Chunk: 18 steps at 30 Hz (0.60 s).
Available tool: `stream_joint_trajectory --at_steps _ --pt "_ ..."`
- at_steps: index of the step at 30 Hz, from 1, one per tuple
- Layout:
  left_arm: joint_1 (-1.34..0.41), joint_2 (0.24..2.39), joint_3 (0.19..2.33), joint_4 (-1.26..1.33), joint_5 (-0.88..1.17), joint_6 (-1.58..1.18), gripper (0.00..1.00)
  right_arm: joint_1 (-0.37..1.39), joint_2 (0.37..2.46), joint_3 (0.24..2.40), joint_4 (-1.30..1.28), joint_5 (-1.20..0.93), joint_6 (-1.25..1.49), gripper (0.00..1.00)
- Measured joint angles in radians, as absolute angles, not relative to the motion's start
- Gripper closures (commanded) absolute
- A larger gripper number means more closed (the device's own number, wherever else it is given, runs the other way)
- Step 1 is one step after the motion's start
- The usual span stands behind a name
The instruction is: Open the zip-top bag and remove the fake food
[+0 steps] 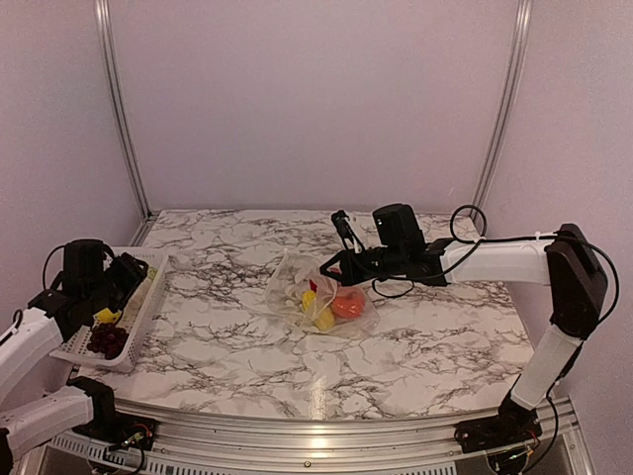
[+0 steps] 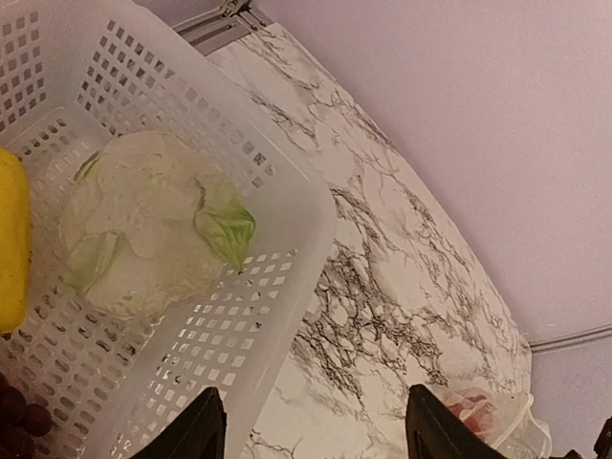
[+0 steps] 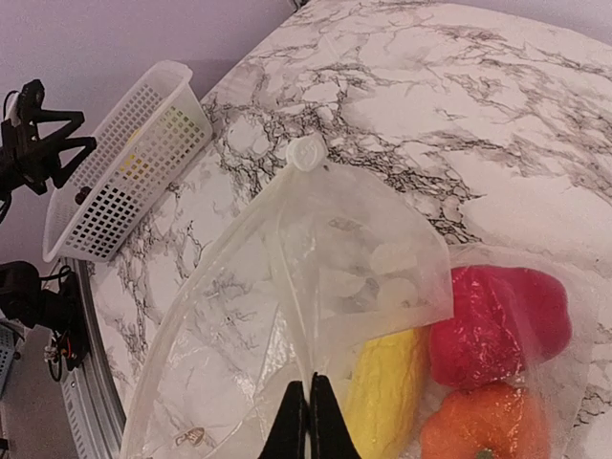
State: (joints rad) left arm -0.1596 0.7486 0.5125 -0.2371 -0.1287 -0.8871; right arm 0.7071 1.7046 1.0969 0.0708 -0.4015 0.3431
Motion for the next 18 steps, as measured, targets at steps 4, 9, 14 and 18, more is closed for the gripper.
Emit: stream_joint_trajectory --at_steps 4,9,14,18 --pt "-0.188 0.824 0.512 -0.083 0.004 -0.838 0.37 0.707 1.705 1.097 0.072 -0.413 0.343 1.0" --pt "-0.293 0.901 0.512 0.087 0.099 -0.787 0.4 0.707 1.705 1.097 0.075 -0.427 0.344 1.0" --pt "-0.472 1.069 0.554 0.216 0.144 -0.744 0.46 0.707 1.705 1.109 0.075 -0.44 0.344 1.0" --pt "-0.572 1.221 0.629 0.281 0.162 -0.735 0.51 0.707 1.704 1.117 0.076 -0.444 0.345 1.0"
